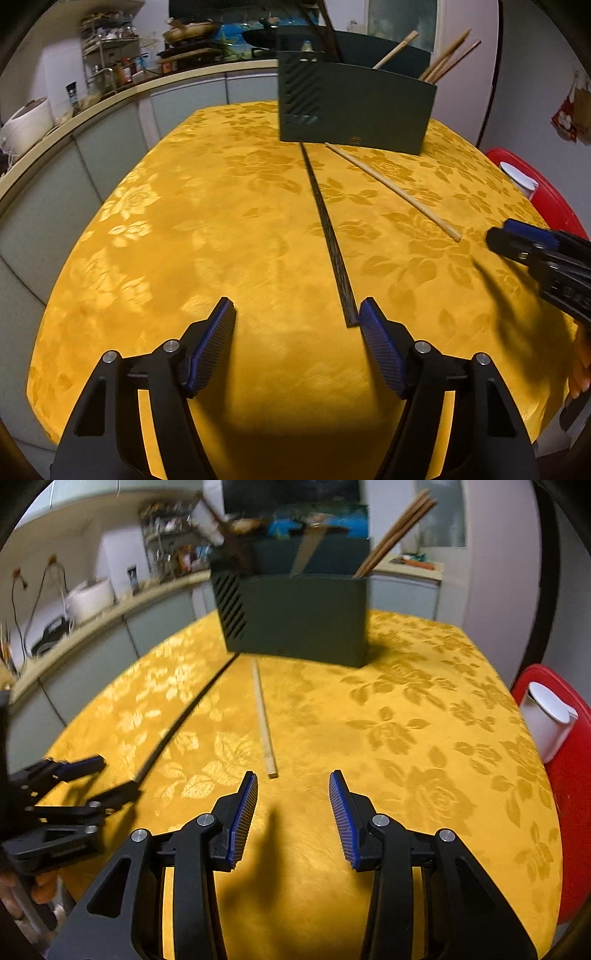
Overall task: Organize utensils
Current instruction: 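Withdraw both open grippers toward the last chopsticks on the tablecloth, then close the left gripper on the dark chopstick while the right gripper grasps the light chopstick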
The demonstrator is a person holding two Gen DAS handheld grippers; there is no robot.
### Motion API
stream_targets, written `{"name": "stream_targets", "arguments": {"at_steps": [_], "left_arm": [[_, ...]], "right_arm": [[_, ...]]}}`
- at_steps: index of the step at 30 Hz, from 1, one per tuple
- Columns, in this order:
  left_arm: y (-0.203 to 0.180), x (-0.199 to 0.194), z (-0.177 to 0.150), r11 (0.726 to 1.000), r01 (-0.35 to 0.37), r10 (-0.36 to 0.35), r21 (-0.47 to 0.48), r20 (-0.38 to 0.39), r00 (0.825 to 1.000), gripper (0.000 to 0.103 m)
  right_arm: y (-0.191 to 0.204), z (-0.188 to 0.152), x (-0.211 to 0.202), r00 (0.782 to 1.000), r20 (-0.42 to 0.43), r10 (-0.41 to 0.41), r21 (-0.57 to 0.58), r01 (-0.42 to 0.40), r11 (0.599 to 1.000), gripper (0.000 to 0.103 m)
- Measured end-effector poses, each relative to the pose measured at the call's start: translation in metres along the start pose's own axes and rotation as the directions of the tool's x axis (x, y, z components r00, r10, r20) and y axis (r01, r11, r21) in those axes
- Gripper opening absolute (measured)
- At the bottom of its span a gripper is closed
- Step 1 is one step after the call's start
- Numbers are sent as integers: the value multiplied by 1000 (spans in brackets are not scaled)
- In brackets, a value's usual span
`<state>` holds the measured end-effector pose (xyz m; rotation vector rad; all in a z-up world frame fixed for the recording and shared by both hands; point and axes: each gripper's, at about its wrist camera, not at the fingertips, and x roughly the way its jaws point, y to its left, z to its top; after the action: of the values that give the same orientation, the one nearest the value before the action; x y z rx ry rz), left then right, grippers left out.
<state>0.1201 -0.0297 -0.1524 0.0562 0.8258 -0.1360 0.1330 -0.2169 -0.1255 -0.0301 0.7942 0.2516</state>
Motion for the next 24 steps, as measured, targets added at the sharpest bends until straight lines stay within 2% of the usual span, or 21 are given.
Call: {"name": "stream_targets", "arguments": {"at_steps": [3, 8, 11, 16, 19, 24], "left_arm": [[4, -4, -4, 1000, 12, -12, -10, 23, 1000, 66], [10, -7, -7, 999, 45, -44, -24, 38, 998, 66], [13, -8, -7, 997, 64, -62, -40, 45, 997, 66], [15, -9, -8, 996, 63, -60, -60, 55, 997, 63], [16, -9, -8, 997, 57, -53, -61, 55, 997, 61], [15, -10, -9, 997, 54, -50, -62, 60, 997, 60]], "right_arm": [[10, 8, 14, 999, -36, 5, -25, -6, 1000, 39], [20, 16, 33, 996, -79, -37, -71, 32, 997, 38], [24, 17, 39, 996, -81, -49, -95, 41, 995, 32], [32, 19, 42, 996, -81, -30, -103, 22, 994, 12], [32, 15, 39, 997, -71, -28, -84, 22, 996, 8], [21, 1, 24, 997, -61, -37, 0, 37, 999, 8]]}}
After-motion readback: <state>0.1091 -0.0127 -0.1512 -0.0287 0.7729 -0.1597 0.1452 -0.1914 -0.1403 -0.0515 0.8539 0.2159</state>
